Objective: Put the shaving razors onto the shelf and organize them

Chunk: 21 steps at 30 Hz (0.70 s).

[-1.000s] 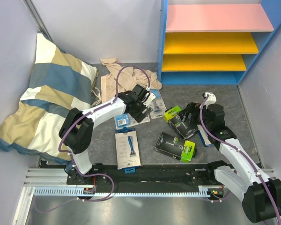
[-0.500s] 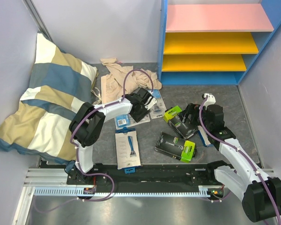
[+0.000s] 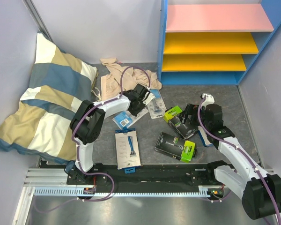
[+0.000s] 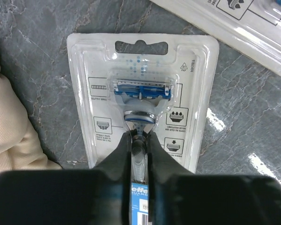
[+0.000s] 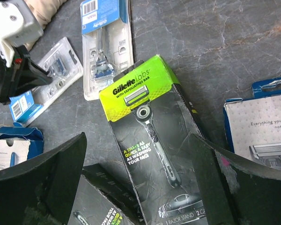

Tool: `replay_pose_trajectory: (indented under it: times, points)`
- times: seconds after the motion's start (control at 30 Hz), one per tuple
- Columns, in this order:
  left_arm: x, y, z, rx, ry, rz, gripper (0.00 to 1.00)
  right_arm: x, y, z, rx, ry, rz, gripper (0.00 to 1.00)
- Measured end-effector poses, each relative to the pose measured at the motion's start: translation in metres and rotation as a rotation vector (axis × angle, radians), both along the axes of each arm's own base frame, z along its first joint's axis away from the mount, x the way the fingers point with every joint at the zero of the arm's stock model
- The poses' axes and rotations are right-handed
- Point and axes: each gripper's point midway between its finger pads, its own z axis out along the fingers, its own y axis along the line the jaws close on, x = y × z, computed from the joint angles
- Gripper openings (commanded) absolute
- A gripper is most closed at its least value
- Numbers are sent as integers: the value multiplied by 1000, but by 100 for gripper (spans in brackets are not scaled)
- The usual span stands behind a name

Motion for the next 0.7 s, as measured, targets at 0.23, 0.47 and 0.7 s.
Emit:
replay_pose_trajectory:
  times: [0.23,0.47,0.7]
  points:
    - [2,0,4,-1,-5,2,2,3,1,2,-9,12,11,98]
    - [13,-7,47,-38,-66,9,2,11,9,19,1,-15,42,98]
    - [31,-23,156,-221,-258,51,2,21,28,55,15,-86,91,98]
